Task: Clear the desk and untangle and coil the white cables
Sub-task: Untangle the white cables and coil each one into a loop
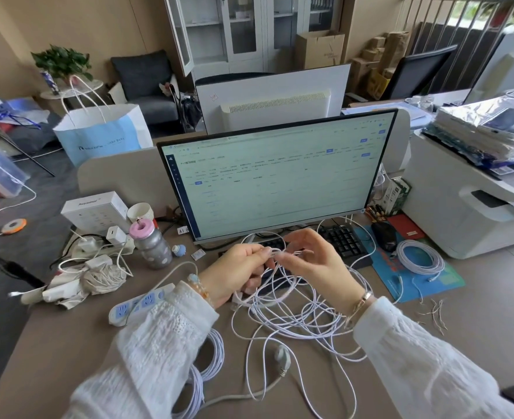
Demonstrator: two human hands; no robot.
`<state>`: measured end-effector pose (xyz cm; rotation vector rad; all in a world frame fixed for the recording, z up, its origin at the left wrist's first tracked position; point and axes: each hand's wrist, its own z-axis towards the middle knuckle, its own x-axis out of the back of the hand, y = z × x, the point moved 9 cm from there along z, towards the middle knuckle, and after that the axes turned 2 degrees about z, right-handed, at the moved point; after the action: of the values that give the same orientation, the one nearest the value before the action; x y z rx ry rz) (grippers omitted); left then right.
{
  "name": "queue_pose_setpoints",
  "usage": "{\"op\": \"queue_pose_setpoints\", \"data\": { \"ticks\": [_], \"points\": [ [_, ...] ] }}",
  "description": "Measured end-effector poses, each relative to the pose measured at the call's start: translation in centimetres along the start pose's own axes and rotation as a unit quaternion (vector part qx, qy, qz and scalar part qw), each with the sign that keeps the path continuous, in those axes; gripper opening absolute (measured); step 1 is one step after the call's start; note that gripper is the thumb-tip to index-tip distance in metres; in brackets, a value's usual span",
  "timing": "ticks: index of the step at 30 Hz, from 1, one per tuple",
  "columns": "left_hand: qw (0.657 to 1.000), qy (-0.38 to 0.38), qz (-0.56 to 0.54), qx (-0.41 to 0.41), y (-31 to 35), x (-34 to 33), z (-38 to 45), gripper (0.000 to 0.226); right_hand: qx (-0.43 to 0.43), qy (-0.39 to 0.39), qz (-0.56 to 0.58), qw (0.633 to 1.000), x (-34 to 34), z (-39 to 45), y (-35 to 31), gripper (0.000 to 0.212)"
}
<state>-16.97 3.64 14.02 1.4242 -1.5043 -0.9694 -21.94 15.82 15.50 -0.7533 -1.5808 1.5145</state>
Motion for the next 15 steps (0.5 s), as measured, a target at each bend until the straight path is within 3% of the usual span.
{"op": "queue_pose_setpoints", "data": {
  "ticks": [3,7,12,15],
  "points": [
    [0.996,-0.042,-0.079,0.021,0.1,-0.4,-0.5,0.026,-0.016,-0.052,-0.088,0.995,-0.1,0.3,0.5,0.059],
    [0.970,-0.106,-0.204,0.080,0.2,-1.3,-1.1,0.024,-0.029,-0.172,-0.100,0.980,-1.3,-0.1,0.5,0.023],
    [0.947,-0.129,-0.265,0.131,-0.3,-1.8,-1.2,0.030,-0.055,-0.145,0.038,0.987,-0.2,0.1,-0.3,0.024],
    [0.947,-0.134,-0.260,0.134,-0.3,-1.7,-1.1,0.042,-0.050,-0.136,0.057,0.988,0.0,0.1,-0.6,0.016]
  ]
}}
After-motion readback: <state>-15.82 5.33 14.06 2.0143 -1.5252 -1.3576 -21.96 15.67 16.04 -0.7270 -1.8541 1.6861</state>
